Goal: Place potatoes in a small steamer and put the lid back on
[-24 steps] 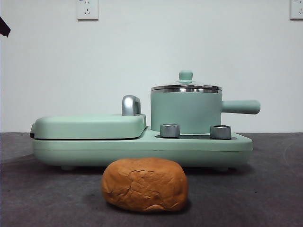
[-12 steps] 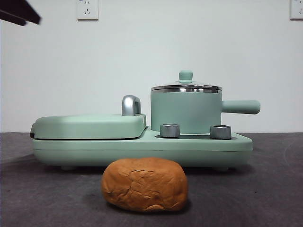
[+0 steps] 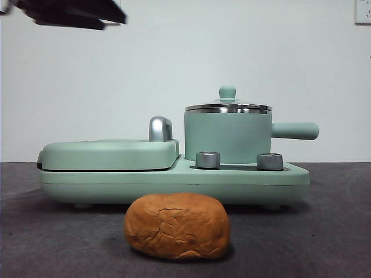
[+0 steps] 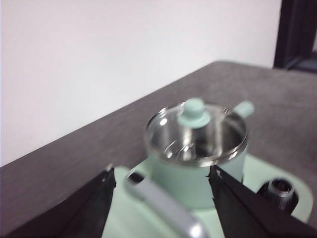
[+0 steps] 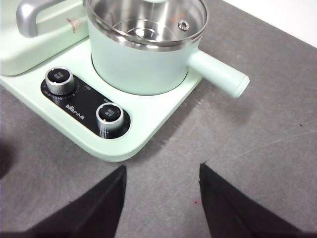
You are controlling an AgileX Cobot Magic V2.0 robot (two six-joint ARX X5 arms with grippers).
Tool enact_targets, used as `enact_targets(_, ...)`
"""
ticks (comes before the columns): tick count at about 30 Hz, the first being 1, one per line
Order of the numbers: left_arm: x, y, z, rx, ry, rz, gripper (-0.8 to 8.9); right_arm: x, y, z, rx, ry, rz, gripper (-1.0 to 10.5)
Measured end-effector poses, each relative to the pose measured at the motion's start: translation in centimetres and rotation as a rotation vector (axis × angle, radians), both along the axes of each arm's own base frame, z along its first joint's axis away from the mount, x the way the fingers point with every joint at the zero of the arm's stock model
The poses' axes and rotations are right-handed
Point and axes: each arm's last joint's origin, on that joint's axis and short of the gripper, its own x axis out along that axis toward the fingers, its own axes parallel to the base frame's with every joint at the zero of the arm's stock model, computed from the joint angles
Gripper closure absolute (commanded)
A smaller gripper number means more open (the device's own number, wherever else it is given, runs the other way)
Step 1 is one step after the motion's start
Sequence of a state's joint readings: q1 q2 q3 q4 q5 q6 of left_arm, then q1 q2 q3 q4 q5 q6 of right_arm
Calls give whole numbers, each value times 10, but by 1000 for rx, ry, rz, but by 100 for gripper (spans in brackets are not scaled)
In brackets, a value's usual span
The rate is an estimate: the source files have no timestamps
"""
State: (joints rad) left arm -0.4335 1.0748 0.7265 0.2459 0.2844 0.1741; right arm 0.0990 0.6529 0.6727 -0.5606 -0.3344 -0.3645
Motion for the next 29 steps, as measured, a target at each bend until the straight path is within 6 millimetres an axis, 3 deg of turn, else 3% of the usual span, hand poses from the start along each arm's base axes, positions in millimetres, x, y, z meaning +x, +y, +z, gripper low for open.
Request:
enact_targets(11,45,-47,-22,-65,156,-58,505,-1,5,0,5,-1,36,711)
enact_targets(29,123,-130,-12,-59,204,-134,505,-1,8,0,5,-1,54,711)
